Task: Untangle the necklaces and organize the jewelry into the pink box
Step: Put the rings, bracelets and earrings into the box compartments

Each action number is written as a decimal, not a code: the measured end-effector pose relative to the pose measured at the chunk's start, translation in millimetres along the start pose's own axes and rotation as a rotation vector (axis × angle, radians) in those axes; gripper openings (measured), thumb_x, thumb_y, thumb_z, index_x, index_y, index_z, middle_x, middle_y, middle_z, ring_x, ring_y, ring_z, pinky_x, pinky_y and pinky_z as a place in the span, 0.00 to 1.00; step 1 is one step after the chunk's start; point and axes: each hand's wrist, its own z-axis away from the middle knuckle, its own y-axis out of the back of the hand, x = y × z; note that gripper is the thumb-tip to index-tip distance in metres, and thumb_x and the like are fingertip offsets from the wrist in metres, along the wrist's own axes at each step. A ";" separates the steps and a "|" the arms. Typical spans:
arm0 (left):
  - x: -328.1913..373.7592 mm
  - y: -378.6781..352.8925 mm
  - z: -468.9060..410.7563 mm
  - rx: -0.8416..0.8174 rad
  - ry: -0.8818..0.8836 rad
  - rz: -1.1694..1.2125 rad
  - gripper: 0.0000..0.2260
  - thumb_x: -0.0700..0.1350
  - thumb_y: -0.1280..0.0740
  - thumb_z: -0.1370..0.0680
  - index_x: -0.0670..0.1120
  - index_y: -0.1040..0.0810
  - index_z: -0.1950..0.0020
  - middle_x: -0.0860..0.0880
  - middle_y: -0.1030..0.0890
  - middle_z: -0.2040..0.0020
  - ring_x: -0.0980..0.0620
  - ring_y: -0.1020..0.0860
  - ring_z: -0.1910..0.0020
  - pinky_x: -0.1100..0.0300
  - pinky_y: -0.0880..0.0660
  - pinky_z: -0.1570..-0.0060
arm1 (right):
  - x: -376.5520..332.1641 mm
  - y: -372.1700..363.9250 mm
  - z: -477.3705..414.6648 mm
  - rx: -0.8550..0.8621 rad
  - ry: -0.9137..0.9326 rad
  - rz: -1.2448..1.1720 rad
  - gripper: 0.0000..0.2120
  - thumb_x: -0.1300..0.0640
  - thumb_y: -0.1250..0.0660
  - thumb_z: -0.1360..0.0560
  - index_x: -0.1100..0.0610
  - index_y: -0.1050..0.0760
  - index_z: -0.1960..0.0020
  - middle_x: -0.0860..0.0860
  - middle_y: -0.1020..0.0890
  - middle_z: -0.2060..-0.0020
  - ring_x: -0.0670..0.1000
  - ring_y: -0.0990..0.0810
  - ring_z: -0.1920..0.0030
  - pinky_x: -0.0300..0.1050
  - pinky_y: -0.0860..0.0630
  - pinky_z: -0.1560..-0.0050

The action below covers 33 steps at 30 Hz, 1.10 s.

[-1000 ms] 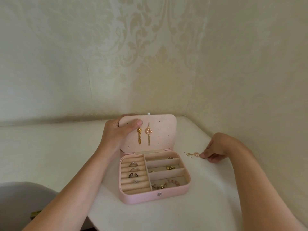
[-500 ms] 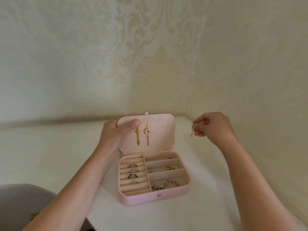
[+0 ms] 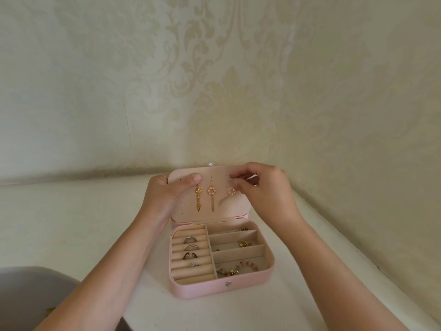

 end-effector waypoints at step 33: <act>-0.1 4.5 1.0 -0.095 -0.034 -0.076 0.16 0.52 0.23 0.44 0.45 0.15 0.62 0.44 0.16 0.62 0.48 0.18 0.63 0.59 0.22 0.63 | -9.6 -19.7 0.6 0.146 0.066 0.151 0.06 0.65 0.32 0.30 0.55 0.26 0.60 0.46 0.22 0.72 0.46 0.24 0.69 0.40 0.27 0.66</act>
